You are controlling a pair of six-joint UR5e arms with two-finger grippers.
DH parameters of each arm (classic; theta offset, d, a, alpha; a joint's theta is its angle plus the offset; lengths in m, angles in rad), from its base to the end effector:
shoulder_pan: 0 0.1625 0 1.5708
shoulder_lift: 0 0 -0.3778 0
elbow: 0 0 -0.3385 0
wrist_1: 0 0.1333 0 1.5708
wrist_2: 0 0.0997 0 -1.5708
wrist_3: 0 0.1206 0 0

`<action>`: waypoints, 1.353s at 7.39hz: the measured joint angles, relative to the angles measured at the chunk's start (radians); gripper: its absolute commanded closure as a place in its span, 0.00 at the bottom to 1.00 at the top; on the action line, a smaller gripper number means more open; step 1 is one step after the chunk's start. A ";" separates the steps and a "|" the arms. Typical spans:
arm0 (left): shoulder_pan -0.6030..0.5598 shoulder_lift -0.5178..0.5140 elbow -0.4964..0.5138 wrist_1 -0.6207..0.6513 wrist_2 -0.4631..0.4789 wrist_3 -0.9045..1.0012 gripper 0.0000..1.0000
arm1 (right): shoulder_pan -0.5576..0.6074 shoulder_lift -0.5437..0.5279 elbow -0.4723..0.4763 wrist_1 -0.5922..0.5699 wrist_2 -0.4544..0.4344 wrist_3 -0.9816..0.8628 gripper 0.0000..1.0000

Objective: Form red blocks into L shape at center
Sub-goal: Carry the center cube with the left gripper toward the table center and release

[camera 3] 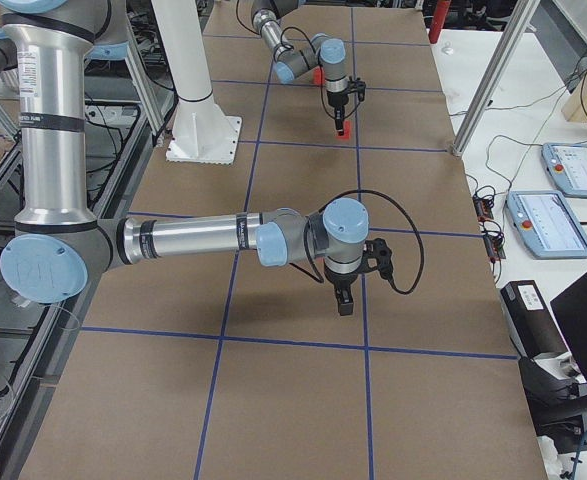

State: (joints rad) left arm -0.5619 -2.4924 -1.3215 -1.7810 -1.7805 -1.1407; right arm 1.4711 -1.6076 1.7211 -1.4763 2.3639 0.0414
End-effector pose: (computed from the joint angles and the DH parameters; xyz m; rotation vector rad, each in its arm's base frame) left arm 0.5518 -0.4753 0.1780 0.2460 0.8662 -0.0302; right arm 0.0036 -0.4400 0.5639 0.1408 -0.8025 -0.1375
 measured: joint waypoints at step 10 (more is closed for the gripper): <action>0.023 -0.027 0.068 -0.030 0.007 -0.025 0.13 | 0.000 0.002 -0.024 0.008 0.006 0.000 0.01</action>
State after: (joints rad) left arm -0.5392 -2.5194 -1.2536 -1.8107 -1.7731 -1.1655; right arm 1.4711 -1.6052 1.6973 -1.4684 2.3697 0.0414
